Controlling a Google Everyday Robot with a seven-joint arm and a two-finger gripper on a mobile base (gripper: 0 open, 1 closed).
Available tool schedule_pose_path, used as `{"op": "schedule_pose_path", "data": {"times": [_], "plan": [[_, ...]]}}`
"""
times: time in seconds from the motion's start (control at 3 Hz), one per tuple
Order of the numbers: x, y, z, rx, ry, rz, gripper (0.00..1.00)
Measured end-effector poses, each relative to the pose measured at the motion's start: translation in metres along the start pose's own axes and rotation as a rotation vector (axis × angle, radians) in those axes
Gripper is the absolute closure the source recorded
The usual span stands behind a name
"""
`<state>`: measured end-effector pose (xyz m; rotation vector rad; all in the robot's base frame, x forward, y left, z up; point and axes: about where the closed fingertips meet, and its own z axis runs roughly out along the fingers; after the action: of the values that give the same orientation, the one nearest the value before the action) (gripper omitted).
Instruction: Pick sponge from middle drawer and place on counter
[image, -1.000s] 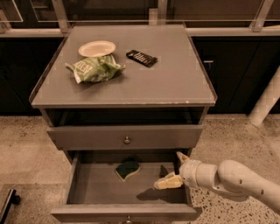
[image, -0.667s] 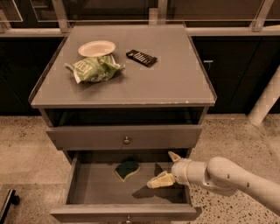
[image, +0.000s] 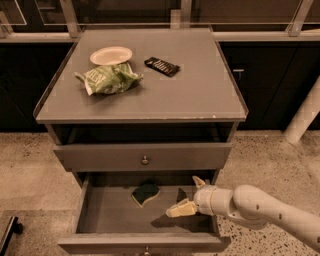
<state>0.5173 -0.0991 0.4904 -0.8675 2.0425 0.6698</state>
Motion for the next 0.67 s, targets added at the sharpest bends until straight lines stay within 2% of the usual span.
{"op": "schedule_pose_path", "data": {"times": [0.33, 0.67], "plan": [[0.0171, 0.0019, 0.0721, 0.045, -0.012, 0.012, 0.00], [0.0187, 0.0013, 0.0744, 0.050, -0.012, 0.016, 0.00]]}}
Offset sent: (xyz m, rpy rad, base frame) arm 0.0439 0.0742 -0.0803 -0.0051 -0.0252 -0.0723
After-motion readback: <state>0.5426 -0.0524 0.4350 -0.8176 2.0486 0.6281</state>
